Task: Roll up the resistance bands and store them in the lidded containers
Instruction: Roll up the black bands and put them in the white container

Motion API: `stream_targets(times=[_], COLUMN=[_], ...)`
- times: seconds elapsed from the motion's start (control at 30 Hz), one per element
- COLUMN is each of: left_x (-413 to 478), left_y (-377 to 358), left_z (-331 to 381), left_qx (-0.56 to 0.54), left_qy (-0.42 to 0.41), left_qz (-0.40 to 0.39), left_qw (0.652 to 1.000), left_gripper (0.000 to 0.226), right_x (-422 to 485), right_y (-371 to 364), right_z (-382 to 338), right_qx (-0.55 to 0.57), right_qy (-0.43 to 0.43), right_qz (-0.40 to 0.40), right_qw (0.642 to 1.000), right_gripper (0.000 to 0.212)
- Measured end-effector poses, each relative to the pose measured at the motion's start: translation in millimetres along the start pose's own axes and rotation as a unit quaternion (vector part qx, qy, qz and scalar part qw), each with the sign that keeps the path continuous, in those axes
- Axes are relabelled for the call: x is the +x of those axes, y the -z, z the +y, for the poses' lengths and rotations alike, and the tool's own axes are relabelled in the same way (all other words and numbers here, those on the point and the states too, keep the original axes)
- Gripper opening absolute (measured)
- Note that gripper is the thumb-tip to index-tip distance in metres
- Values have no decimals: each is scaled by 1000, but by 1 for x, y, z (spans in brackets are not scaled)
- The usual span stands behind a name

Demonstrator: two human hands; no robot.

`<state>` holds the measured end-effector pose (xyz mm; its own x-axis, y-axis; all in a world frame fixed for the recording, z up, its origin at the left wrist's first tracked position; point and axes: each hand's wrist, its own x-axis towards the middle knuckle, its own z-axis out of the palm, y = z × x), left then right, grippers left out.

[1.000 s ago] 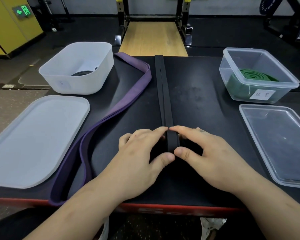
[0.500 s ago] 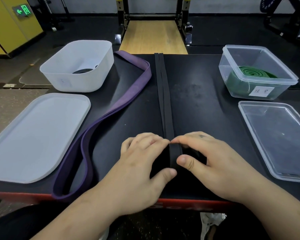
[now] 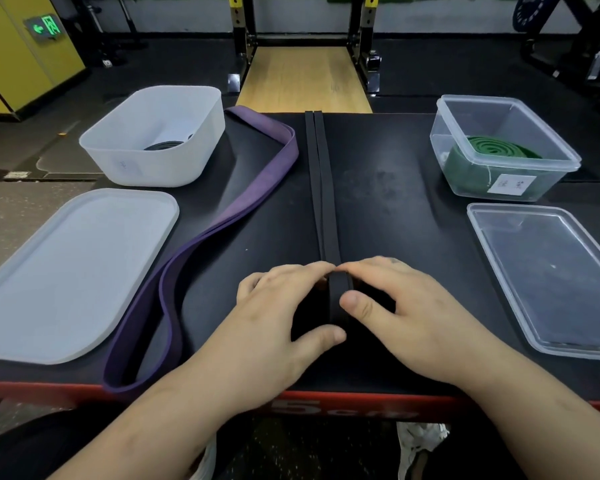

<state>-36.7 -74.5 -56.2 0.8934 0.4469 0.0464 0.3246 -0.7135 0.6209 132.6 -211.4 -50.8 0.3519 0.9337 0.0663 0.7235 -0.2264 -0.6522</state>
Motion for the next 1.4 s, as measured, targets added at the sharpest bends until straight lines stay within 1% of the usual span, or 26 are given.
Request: stream_targets(times=[0.17, 0.3, 0.37, 0.43, 0.47, 0.53, 0.67, 0.73, 0.8, 0.87, 0.97, 1.07, 1.13, 1.23, 1.33, 1.4], left_x=[16, 19, 19, 23, 26, 30, 31, 26, 14, 2, -7, -9, -9, -4, -2, -1], left_y=[3, 6, 7, 6, 4, 2, 0, 2, 4, 2, 1, 4, 5, 5, 5, 5], left_z=[-5, -9, -7, -7, -7, -7, -13, -10, -6, -3, -3, 0, 5, 5, 0, -2], left_qx=[52, 33, 8, 25, 41, 67, 52, 32, 17, 23, 40, -4, 0, 13, 15, 3], left_qy=[-21, 2, 20, -6, -22, -34, -41, -51, -62, -65, -54, -20, -34, -39, -26, 0], left_qz=[17, -8, -18, -8, -2, 8, 18, 14, 0, -16, -18, -29, -27, -17, -10, -16], left_qw=[998, 999, 1000, 1000, 999, 997, 998, 998, 998, 997, 998, 999, 999, 999, 1000, 1000], left_gripper=[63, 69, 70, 65, 62, 59, 66, 58, 46, 42, 53, 63, 64, 60, 63, 69], right_x=[0, 5, 8, 10, 10, 11, 15, 9, -1, -10, -14, -10, -9, -12, -9, -6], right_y=[7, 10, 10, 10, 11, 10, 7, 9, 10, 8, 5, 3, 2, 4, 7, 5], right_z=[3, 5, 8, 11, 12, 13, 10, 9, 6, 3, 4, 5, 5, 3, -1, -1], right_qx=[18, 10, 7, 9, 7, 2, 11, 12, 7, -5, -15, -19, -19, -1, 22, 25], right_qy=[-20, -20, -19, -17, -17, -11, 7, 14, 24, 39, 43, 14, 9, -2, 5, 13], right_qz=[-5, 4, 3, -15, -24, -23, 4, 2, -21, -51, -47, -34, -36, -29, -21, -17], right_qw=[1000, 1000, 1000, 1000, 1000, 1000, 1000, 1000, 999, 998, 998, 999, 999, 1000, 1000, 999], right_gripper=[64, 48, 47, 51, 57, 64, 54, 48, 44, 40, 44, 57, 58, 61, 48, 48])
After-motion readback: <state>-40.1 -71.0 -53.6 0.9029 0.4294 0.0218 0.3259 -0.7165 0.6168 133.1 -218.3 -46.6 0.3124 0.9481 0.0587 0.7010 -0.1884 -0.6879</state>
